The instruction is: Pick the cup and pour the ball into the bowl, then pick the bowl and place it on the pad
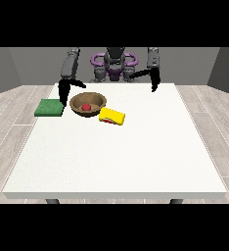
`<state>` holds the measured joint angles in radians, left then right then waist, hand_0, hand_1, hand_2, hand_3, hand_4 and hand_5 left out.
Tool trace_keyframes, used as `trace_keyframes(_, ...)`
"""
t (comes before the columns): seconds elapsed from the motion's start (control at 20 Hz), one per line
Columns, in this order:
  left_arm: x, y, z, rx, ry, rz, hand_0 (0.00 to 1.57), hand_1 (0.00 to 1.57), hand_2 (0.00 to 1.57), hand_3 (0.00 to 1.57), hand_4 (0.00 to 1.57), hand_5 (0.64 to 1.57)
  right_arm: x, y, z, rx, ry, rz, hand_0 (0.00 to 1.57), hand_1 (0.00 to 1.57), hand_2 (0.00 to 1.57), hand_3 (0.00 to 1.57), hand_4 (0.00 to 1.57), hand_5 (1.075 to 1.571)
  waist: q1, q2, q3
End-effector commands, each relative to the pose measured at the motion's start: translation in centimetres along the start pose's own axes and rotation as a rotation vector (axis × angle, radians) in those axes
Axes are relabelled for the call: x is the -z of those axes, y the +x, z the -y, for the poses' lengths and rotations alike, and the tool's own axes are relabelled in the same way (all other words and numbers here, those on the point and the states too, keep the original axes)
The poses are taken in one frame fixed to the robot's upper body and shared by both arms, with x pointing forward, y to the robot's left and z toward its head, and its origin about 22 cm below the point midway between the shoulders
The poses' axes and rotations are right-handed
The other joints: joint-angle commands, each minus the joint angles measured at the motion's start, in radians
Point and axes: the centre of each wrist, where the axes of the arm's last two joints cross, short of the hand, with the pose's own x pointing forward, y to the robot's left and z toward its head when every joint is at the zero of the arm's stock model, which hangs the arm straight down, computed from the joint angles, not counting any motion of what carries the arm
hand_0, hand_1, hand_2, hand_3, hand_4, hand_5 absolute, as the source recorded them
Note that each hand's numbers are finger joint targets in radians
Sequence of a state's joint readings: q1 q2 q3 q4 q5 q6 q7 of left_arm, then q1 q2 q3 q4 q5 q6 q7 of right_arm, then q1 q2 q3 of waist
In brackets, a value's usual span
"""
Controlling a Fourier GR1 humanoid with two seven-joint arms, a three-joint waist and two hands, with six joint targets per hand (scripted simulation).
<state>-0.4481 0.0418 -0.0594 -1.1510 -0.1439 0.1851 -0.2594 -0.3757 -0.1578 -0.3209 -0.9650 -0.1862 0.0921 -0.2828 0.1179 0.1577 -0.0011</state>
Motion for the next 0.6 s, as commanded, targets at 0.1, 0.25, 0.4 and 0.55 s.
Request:
trace_keyframes(0.1, 0.5, 1.3, -3.8, -0.008, -0.017, 0.06, 0.0, 0.0, 0.0, 0.0, 0.0, 1.565, 0.3, -2.2, 0.2, 0.018, -0.05, 0.019, 0.0, 0.0, 0.0, 0.0, 0.25, 1.567, 0.032, 0.03, 0.0017)
trace_keyframes(0.25, -2.0, 0.6, -1.2, -0.006, -0.019, 0.028, 0.0, 0.0, 0.0, 0.0, 0.0, 1.566, 0.9, -2.2, 1.8, 0.003, -0.067, -0.029, 0.0, 0.0, 0.0, 0.0, 0.19, 1.563, 0.041, 0.0, 0.0017)
trace_keyframes(0.4, -0.1, 2.3, -3.7, -0.014, -0.019, 0.052, 0.0, 0.0, 0.0, 0.0, 0.0, 1.565, 0.9, -2.9, 1.8, -0.002, -0.018, -0.012, 0.0, 0.0, 0.0, 0.0, 0.16, 1.563, 0.029, 0.041, 0.0017)
trace_keyframes(0.55, -0.5, 2.2, -4.5, -0.014, 0.009, 0.039, 0.0, 0.0, 0.0, 0.0, 0.0, 1.566, 0.4, -4.3, 0.6, 0.001, -0.024, -0.004, 0.0, 0.0, 0.0, 0.0, 0.1, 1.563, 0.022, 0.035, 0.0016)
